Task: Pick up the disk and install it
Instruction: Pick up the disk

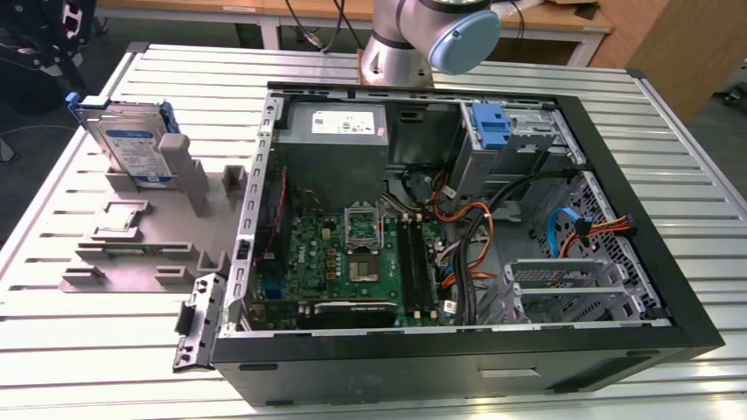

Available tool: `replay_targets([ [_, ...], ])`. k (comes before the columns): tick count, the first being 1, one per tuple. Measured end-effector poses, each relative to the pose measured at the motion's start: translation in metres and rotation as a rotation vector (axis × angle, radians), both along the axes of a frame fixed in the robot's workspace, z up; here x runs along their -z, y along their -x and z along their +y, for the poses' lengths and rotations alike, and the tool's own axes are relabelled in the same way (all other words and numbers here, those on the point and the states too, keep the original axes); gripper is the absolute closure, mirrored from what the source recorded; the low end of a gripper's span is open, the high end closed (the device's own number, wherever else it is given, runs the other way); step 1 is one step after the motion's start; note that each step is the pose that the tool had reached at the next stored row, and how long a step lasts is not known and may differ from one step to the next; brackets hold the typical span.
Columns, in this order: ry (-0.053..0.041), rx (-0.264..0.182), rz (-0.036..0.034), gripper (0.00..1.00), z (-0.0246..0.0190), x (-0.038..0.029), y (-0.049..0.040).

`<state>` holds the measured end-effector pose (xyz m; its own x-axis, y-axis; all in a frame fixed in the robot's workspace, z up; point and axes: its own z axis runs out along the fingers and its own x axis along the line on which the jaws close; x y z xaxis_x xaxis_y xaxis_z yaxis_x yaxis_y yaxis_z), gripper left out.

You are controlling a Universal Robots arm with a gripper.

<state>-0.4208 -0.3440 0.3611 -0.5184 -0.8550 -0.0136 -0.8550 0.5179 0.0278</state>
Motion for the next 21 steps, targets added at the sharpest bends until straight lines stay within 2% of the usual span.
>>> replay_targets([
  [8, 0.0004, -0.006, -0.0004, 0.9, 0.0, -0.0002, 0.0],
  [10, 0.0003, -0.027, -0.0004, 0.9, 0.0, 0.0, 0.0],
  [15, 0.0003, -0.112, -0.0019, 0.9, 0.0, 0.0014, 0.0],
  [21, 0.0005, -0.155, -0.0049, 0.9, 0.0021, 0.0042, -0.0001],
])
